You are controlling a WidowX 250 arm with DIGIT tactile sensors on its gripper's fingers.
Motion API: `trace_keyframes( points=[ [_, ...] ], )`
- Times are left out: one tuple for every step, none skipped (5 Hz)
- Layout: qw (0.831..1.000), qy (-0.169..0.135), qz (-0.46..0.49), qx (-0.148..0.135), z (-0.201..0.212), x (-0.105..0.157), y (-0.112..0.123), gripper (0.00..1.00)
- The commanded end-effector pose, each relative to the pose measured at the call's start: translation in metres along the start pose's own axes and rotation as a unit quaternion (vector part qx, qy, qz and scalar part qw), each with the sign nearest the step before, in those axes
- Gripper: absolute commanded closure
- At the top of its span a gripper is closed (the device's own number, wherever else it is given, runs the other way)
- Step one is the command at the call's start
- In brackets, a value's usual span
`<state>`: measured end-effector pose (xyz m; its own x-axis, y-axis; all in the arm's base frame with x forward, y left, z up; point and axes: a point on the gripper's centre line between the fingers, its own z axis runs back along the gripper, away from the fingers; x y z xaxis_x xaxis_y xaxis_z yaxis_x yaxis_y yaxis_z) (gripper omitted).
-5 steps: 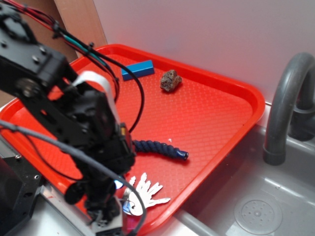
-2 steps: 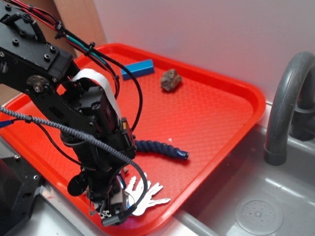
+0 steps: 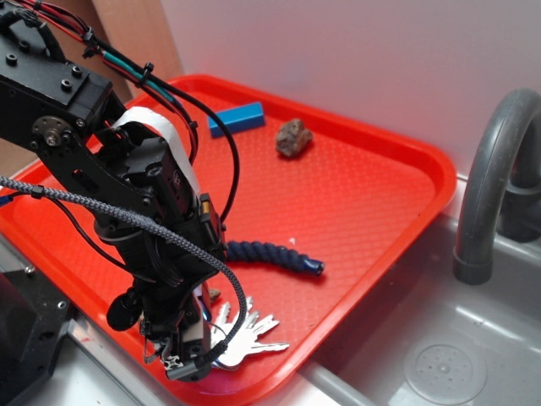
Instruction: Grab the silver keys.
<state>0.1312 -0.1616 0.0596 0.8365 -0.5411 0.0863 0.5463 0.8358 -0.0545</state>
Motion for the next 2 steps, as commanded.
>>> trace_keyframes(
  points=[
    [0.991,-0.04,0.125,-0.037,0.109,0.005,0.029,1.0],
    [0.967,-0.056,0.248,-0.037,0.142,0.017,0.094,1.0]
  ],
)
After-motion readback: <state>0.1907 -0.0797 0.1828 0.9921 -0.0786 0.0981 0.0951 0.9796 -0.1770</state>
